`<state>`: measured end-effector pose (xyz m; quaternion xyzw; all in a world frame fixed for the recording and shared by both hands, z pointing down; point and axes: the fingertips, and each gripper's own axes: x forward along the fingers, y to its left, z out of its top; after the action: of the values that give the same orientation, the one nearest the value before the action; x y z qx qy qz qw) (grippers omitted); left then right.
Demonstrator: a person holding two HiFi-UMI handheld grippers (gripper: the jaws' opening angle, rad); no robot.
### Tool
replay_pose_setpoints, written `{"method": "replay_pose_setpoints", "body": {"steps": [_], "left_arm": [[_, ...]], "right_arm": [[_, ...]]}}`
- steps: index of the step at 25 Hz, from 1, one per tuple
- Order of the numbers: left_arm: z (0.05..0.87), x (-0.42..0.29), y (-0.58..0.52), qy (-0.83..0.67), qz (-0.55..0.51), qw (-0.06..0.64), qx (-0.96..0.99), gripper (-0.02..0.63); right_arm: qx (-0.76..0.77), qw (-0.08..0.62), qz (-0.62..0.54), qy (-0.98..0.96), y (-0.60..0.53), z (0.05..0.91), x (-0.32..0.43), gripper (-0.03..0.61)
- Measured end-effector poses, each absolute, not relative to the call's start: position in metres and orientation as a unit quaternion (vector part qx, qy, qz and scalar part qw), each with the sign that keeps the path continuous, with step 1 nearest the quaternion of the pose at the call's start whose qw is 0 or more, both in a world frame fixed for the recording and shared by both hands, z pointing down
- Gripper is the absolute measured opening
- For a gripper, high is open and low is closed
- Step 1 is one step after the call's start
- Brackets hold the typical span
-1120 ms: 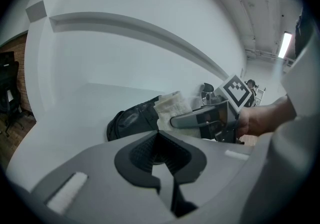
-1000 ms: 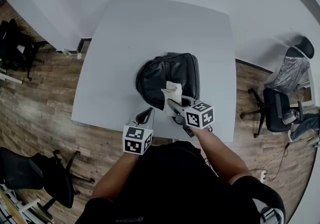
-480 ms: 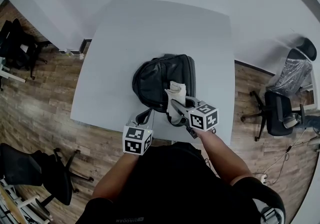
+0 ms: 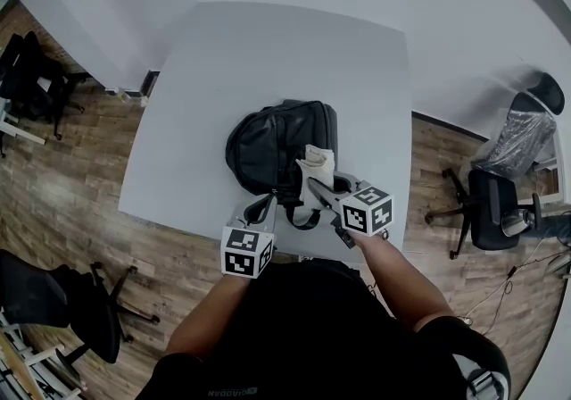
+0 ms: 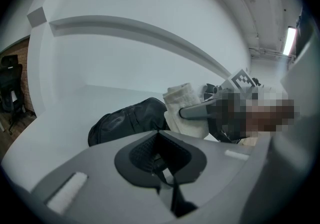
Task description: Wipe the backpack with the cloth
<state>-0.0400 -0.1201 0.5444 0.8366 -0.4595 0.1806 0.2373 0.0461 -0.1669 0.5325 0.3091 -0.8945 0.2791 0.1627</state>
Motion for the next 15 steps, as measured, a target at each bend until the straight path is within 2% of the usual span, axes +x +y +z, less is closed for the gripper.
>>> {"method": "replay_pose_setpoints", "body": {"steps": [15], "left_arm": [[0.565,-0.001,-0.114,-0.492,0.173,0.265,0.811,0.006]], "right_arm": [[0.291,0.134,0.288,-0.902,-0.179,0.525,0.099,0.094]]}}
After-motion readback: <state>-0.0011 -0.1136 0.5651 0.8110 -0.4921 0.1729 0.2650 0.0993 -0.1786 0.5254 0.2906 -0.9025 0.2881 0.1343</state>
